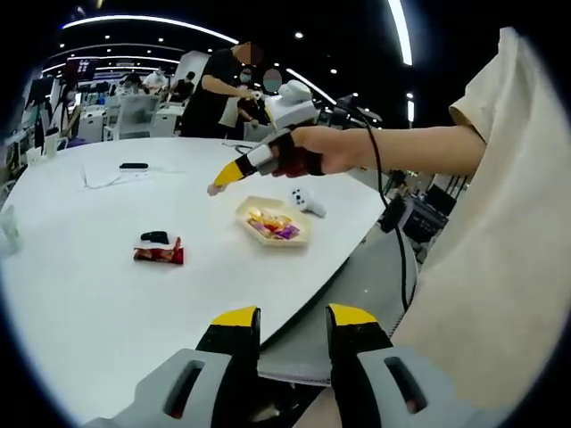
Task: Place the target food into the container with the food tongs after gripping and lifting it, then release it inside without dropping or visibly crushing the food.
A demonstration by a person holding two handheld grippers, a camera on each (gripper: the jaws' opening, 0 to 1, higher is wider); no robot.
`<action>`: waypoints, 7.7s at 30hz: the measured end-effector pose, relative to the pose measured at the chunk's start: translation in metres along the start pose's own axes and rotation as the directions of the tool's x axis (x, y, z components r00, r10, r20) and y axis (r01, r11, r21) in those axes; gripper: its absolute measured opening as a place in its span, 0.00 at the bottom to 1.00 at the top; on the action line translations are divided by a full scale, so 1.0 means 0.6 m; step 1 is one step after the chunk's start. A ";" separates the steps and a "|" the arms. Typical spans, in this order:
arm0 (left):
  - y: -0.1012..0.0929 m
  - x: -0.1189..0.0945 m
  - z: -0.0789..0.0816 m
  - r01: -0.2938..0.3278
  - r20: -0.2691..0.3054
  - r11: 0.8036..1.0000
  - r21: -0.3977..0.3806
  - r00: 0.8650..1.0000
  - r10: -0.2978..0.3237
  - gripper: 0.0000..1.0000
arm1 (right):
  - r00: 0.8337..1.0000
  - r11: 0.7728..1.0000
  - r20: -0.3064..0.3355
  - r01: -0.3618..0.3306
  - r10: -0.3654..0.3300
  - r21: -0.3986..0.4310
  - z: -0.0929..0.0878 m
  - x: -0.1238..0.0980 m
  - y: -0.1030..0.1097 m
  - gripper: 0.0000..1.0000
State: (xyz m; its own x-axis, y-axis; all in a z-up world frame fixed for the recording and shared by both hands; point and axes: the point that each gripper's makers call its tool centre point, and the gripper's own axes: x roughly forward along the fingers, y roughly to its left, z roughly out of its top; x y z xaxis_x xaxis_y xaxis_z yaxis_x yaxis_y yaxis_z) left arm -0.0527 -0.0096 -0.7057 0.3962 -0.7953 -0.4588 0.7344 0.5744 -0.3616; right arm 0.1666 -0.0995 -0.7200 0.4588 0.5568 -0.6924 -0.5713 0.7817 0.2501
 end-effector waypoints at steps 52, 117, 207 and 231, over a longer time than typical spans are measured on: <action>0.015 -0.035 -0.027 -0.060 0.016 0.997 -0.053 0.998 0.061 0.29 | 0.995 0.993 -0.056 -0.087 0.083 -0.075 0.007 0.053 0.071 0.26; 0.045 -0.057 -0.042 -0.130 0.015 0.985 -0.110 0.991 0.132 0.29 | 0.981 0.949 -0.176 -0.132 0.083 -0.286 -0.007 0.116 0.116 0.27; 0.070 -0.041 -0.066 -0.116 0.000 0.971 -0.211 0.993 0.119 0.29 | 0.945 0.900 -0.328 -0.138 -0.005 -0.413 -0.032 0.197 0.087 0.29; 0.071 -0.042 -0.069 -0.118 0.000 0.968 -0.219 0.993 0.121 0.29 | 0.933 0.903 -0.361 -0.150 -0.005 -0.402 -0.047 0.221 0.073 0.29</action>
State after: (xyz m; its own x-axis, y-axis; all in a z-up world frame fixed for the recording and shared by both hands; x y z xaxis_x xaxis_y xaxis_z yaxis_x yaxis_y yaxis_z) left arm -0.0546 0.0430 -0.7431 0.4824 -0.7198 -0.4992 0.5434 0.6929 -0.4740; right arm 0.1834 0.0008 -0.8197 0.1854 0.4141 -0.8912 -0.8586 0.5093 0.0580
